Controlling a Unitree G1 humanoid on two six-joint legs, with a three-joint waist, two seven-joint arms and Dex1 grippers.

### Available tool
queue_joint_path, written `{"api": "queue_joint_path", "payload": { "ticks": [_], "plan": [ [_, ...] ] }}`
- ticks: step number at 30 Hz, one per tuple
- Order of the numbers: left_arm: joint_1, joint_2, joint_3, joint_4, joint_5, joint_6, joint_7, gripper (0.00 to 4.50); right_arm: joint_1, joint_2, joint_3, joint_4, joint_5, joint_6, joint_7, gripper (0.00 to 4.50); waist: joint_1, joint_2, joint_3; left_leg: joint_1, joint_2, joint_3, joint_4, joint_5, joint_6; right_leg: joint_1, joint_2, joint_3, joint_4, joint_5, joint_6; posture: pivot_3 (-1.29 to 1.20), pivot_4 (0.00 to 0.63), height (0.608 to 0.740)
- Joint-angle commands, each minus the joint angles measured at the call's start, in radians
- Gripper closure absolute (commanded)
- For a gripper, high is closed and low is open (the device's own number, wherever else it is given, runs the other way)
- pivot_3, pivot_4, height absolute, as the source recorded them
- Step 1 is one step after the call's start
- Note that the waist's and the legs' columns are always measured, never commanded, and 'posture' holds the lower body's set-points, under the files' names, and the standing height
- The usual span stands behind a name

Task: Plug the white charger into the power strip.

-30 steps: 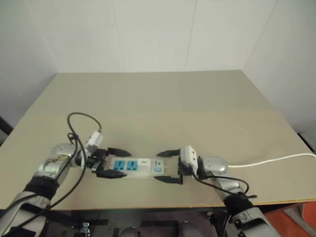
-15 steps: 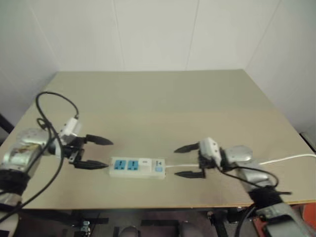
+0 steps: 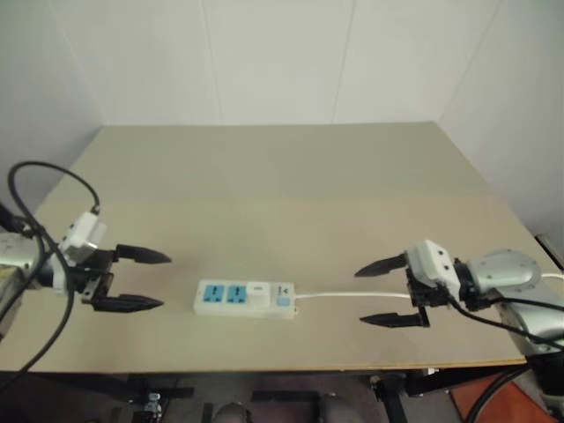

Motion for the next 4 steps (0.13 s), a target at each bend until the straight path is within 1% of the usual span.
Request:
{"api": "queue_joint_path", "payload": {
  "ticks": [1, 4],
  "plan": [
    [0.005, -0.002, 0.057, -0.021, 0.008, 0.001, -0.004, 0.00, 0.008, -0.007, -0.047, -0.017, 0.008, -0.016, -0.020, 0.05, 0.001, 0.000, 0.000, 0.000, 0.000, 0.000, 0.000, 0.000, 0.000, 0.000, 0.000, 0.000, 0.000, 0.000, 0.000, 0.00, 0.150, 0.740],
    [0.011, -0.018, 0.070, -0.016, 0.019, -0.010, -0.004, 0.00, 0.007, -0.004, -0.057, -0.016, 0.005, -0.021, -0.035, 0.05, 0.001, 0.000, 0.000, -0.001, 0.000, 0.000, 0.000, 0.000, 0.000, 0.000, 0.000, 0.000, -0.001, 0.000, 0.000, 0.00, 0.150, 0.740]
  ]
}}
